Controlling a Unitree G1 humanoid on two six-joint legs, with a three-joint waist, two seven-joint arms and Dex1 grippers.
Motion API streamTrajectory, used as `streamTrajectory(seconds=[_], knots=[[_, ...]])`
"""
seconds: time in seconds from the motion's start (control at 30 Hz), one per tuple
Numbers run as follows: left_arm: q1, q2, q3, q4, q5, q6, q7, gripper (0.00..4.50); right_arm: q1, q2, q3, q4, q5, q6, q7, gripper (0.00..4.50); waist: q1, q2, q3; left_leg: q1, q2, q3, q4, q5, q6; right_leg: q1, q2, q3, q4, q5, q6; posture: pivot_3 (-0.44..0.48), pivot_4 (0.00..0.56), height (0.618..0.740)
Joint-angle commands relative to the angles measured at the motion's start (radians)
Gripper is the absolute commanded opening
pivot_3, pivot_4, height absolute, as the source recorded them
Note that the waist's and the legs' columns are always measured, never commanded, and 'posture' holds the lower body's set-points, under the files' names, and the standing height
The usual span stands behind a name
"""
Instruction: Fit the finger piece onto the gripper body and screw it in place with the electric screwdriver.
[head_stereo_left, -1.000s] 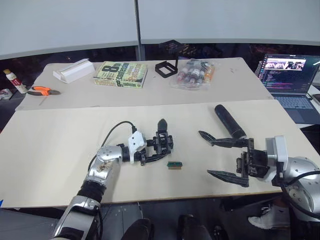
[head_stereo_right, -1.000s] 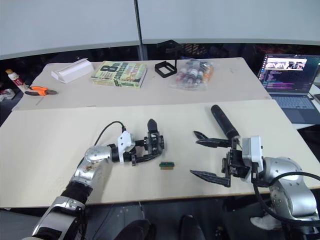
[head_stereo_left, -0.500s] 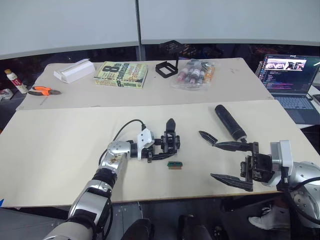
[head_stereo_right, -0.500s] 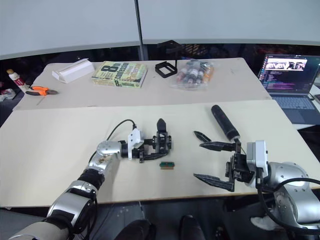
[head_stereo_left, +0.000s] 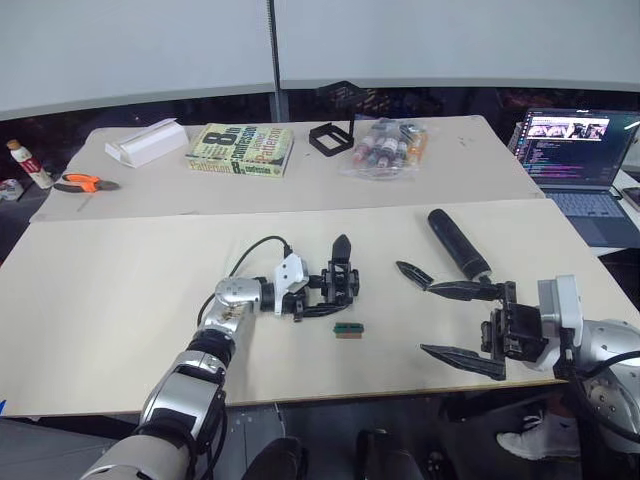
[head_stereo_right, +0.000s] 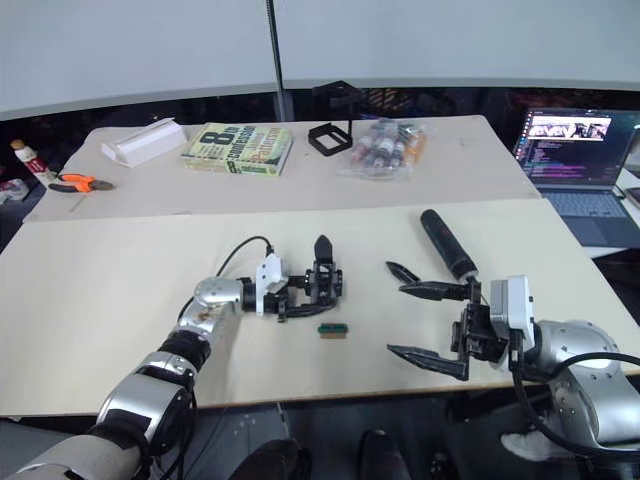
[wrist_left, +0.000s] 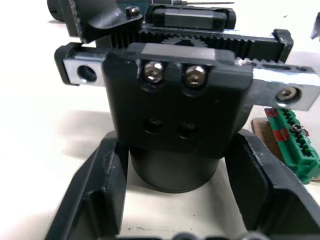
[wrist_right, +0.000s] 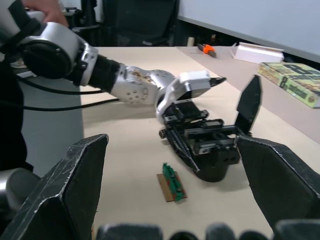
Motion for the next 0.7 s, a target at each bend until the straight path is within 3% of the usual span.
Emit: streamTrajectory(seconds=[0.03, 0.13, 0.3, 0.5, 0.7], knots=[[0.066, 0.031, 0.025, -0.118, -0.017, 0.02, 0.022, 4.48, -0.071, -0.03, -0.014, -0.019, 0.06, 0.095, -0.048, 4.5, -0.011, 0.0, 0.0, 0.0, 0.0, 0.0, 0.0, 0.0, 0.0, 0.0, 0.0, 0.0, 0.0, 0.0, 0.0, 0.0, 0.15, 0.74], [0.142, 0.049, 0.039, -0.231, -0.022, 0.043, 0.072, 4.48, -0.122, -0.07, 0.01, -0.024, 0.069, 0.211, -0.096, 4.5, -0.017, 0.0, 0.0, 0.0, 0.001, 0.0, 0.0, 0.0, 0.0, 0.0, -0.001, 0.001, 0.0, 0.0, 0.0, 0.0, 0.15, 0.74], [0.385, 0.124, 0.11, -0.605, -0.092, 0.157, 0.167, 4.48, -0.39, -0.22, 0.258, 0.09, -0.163, 0.497, -0.216, 4.5, -0.038, 0.001, -0.001, 0.0, 0.001, 0.002, 0.0, 0.0, 0.0, -0.002, -0.001, 0.002, 0.0, 0.0, 0.0, 0.0, 0.15, 0.74], [0.626, 0.274, 0.217, -1.126, -0.303, 0.457, 0.229, 4.48, -0.708, -0.196, 0.558, 0.303, -0.395, 0.673, -0.207, 4.5, -0.028, 0.001, -0.001, -0.001, 0.002, 0.002, -0.004, 0.0, 0.0, -0.004, -0.001, 0.001, -0.001, 0.0, -0.001, 0.0, 0.15, 0.74], [0.715, 0.346, 0.29, -1.35, -0.404, 0.59, 0.307, 4.48, -0.925, -0.082, 0.776, 0.6, -0.604, 0.629, -0.145, 4.5, -0.02, 0.001, -0.001, -0.001, 0.001, 0.003, -0.003, 0.0, 0.0, -0.002, -0.002, 0.0, -0.004, 0.002, -0.001, 0.0, 0.15, 0.74]])
